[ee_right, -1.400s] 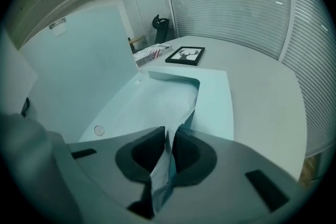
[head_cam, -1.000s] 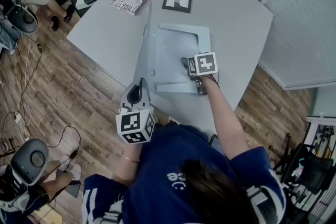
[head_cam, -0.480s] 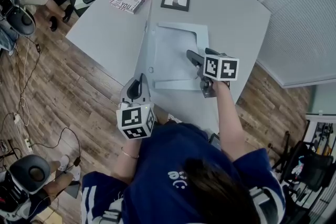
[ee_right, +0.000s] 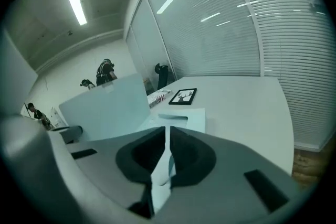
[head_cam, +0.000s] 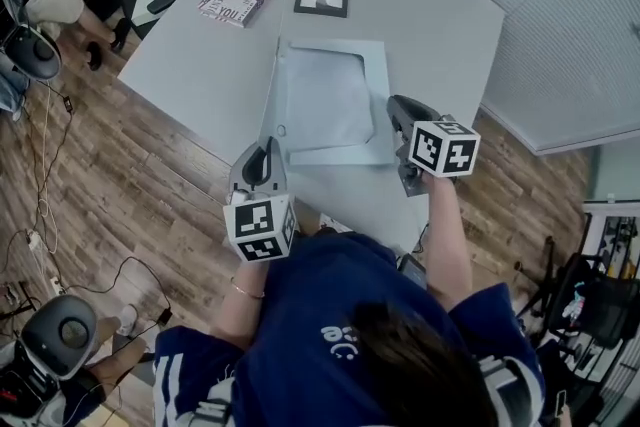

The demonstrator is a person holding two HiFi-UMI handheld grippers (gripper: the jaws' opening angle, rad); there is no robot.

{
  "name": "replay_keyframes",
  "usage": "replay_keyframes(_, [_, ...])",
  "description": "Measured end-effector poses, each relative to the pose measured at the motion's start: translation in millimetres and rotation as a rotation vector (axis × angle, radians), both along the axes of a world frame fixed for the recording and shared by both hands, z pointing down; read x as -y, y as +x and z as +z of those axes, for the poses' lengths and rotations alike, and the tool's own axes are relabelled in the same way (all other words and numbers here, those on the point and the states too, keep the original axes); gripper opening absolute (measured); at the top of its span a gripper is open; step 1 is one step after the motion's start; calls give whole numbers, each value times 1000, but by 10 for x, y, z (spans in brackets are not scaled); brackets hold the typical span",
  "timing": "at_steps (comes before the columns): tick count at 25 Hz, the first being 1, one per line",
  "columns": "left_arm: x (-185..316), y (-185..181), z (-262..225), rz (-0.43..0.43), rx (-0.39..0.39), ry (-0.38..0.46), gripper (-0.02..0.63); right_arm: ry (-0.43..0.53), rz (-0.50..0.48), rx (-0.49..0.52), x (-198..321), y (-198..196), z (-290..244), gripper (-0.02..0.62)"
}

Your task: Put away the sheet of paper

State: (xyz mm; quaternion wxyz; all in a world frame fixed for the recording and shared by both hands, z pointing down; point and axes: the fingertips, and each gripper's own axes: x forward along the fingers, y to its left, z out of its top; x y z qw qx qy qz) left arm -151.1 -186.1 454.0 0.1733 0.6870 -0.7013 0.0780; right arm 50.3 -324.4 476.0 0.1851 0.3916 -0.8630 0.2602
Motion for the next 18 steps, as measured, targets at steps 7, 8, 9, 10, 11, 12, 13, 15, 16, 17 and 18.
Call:
replay_keyframes(7, [40,165,-12,62,83,1,8,-79,-8,98,-372,-12,224,9])
replay_keyframes(8, [53,215,-13,86,91,3,9,-77,1,108,-394,18,231,9])
replay_keyframes(9, [67,276,-13,118,95,6,11,-76,12,119,-412,50,238,9])
replay_keyframes(10, [80,335,-10,149,97,10,11,-78,23,132,-429,82,249,9])
replay_keyframes(11, [92,385,-2,174,100,11,11,-81,36,144,-443,114,261,9])
replay_keyframes(12, [102,425,8,191,107,10,12,-84,48,154,-455,145,271,9])
replay_keyframes(13, [112,457,16,203,117,10,14,-84,57,160,-465,173,273,9])
replay_keyframes(15, [132,511,27,219,127,8,17,-80,65,168,-477,220,255,9])
replay_keyframes(16, [141,535,32,227,124,8,20,-77,66,168,-481,237,242,9])
replay_keyframes(17, [150,555,38,234,120,7,24,-73,66,165,-486,250,230,9])
replay_keyframes(18, [158,570,43,240,119,7,26,-68,63,156,-496,257,220,9])
